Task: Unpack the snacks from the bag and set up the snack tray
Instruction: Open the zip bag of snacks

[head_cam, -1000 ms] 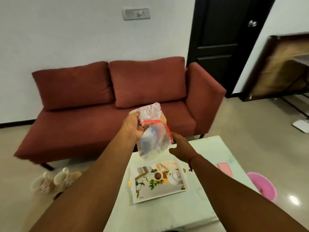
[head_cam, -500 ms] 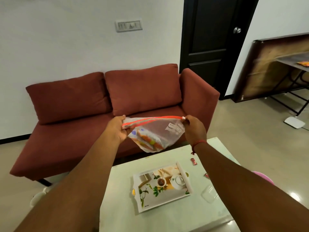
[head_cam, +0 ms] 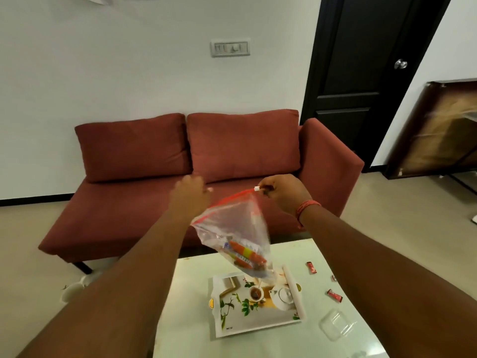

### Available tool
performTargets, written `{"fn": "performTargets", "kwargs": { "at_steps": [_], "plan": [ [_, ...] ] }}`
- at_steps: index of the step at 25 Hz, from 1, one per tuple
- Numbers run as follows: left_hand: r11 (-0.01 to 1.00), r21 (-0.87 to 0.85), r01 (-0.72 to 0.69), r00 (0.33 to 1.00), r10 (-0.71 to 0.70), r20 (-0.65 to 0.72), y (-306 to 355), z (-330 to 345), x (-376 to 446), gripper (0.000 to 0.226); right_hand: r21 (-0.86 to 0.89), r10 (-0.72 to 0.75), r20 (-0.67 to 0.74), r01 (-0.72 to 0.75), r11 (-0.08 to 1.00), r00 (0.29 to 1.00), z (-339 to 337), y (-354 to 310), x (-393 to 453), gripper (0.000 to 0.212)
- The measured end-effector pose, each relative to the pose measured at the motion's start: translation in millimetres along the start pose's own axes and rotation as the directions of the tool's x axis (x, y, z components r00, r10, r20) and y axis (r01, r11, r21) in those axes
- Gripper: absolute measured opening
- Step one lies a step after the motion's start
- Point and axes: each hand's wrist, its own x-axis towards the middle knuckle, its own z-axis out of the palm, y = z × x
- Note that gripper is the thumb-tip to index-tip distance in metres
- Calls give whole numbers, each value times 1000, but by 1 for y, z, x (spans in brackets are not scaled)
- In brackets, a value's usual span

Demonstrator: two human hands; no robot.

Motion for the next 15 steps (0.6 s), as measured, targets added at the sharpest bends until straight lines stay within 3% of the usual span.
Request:
{"fn": "performTargets", "kwargs": {
  "at_steps": [2, 4, 8, 15],
  "plan": [
    [928, -107, -357, 931, 363, 42, 27, 4, -2, 37, -62, -39, 83, 44, 997, 996, 5, -5, 5, 21],
    [845, -167, -509, 840, 529, 116, 53, 10, -6, 28, -111, -83, 136, 98, 989, 987, 9, -9, 9, 25],
    [890, -258, -375, 901, 416, 125, 74, 27, -12, 25, -124, -103, 151, 122, 985, 983, 10, -8, 9, 21],
    [888, -177, -425, 905, 422, -56, 91, 20, -1, 13, 17, 1, 54, -2, 1000, 999, 7, 8, 11, 20]
  ]
}}
